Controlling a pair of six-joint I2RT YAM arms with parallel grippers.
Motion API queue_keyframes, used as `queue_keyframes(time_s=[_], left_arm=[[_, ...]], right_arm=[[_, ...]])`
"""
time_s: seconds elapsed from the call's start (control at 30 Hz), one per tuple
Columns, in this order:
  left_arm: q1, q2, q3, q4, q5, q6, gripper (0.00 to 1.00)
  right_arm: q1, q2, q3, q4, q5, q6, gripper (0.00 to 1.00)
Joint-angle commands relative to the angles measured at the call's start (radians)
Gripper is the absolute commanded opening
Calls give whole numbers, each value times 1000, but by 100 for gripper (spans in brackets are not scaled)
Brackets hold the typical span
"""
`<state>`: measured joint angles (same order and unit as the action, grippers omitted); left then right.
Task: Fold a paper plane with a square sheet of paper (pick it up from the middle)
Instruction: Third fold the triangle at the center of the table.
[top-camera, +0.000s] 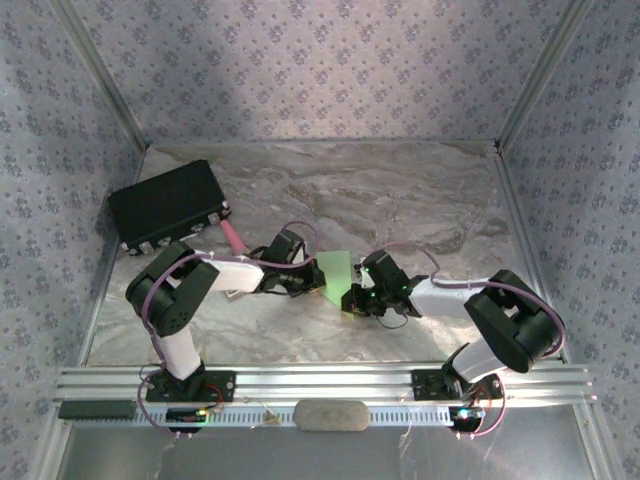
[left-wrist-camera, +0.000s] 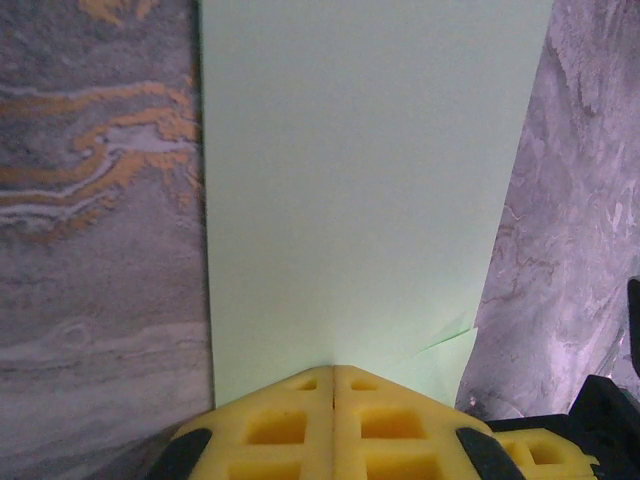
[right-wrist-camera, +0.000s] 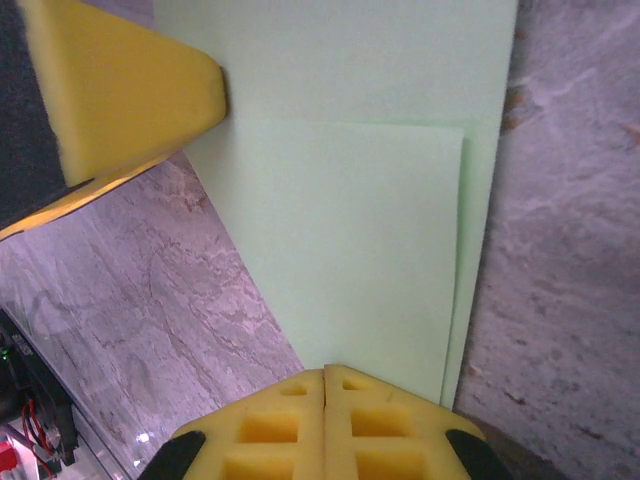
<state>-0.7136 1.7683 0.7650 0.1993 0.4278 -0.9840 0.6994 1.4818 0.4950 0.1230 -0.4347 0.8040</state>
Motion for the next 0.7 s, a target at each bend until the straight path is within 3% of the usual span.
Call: queue_keyframes(time_s=[0.0, 0.27, 0.67], left_arm=[[40, -9, 13, -107, -98, 37, 1], [54, -2, 33, -87, -86, 42, 1], [28, -114, -10, -24, -75, 19, 6]], right_arm=[[-3, 21, -36, -122, 24, -16, 0], [-4, 36, -29, -113, 15, -15, 0], [-4, 41, -19, -108, 14, -12, 0]])
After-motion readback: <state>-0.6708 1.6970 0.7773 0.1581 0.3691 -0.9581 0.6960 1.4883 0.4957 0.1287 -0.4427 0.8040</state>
